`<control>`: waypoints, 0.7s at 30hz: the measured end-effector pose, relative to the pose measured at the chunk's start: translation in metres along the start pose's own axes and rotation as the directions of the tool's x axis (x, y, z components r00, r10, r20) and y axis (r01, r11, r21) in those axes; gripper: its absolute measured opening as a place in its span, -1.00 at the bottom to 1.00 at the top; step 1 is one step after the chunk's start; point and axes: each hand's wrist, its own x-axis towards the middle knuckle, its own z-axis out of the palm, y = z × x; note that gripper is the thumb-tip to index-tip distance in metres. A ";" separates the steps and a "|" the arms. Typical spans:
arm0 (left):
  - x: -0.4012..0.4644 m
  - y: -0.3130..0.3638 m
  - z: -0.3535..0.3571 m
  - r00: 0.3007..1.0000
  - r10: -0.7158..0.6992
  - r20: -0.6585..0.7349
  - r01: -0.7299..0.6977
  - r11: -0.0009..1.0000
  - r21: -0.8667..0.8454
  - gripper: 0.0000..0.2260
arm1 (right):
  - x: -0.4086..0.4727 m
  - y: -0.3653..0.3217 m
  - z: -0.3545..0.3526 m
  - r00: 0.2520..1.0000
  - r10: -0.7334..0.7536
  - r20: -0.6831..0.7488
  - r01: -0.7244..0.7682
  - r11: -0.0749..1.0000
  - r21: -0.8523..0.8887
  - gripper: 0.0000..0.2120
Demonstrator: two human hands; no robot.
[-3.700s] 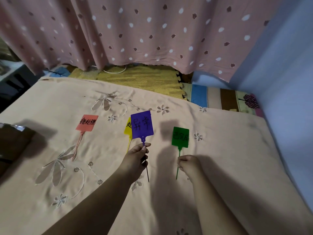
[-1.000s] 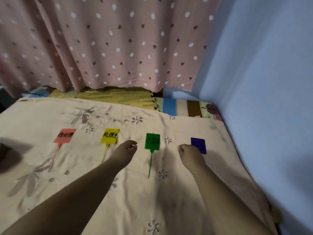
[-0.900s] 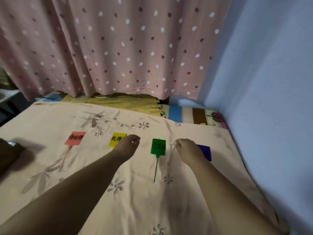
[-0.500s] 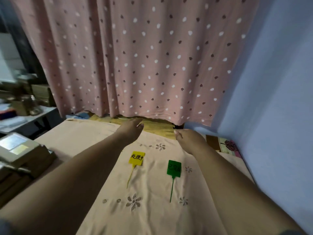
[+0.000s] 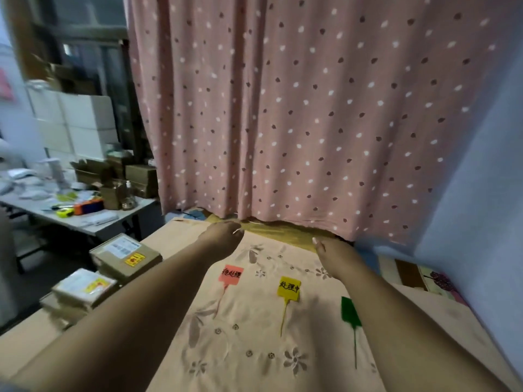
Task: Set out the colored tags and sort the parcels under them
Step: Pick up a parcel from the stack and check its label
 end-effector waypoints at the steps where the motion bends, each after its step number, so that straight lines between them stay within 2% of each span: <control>1: -0.006 -0.018 -0.010 1.000 -0.006 0.008 0.006 1.000 0.030 -0.61 | -0.003 -0.020 0.007 1.000 -0.002 0.004 0.002 1.000 -0.002 -0.40; 6: -0.028 -0.108 -0.058 0.997 -0.060 0.038 0.055 0.990 0.126 -0.62 | -0.013 -0.119 0.032 0.995 -0.089 0.050 0.090 0.996 -0.005 -0.47; 10: -0.045 -0.166 -0.101 0.981 -0.191 0.023 0.190 0.980 0.062 -0.65 | -0.011 -0.191 0.047 0.983 -0.162 0.090 0.161 0.987 0.027 -0.50; 18: -0.080 -0.249 -0.159 0.929 -0.367 -0.056 0.363 0.929 -0.072 -0.68 | -0.006 -0.305 0.064 0.932 -0.349 0.094 0.348 0.937 0.028 -0.50; 21: -0.091 -0.269 -0.172 0.910 -0.407 -0.080 0.404 0.914 -0.045 -0.67 | -0.003 -0.332 0.071 0.917 -0.380 0.120 0.381 0.924 0.018 -0.50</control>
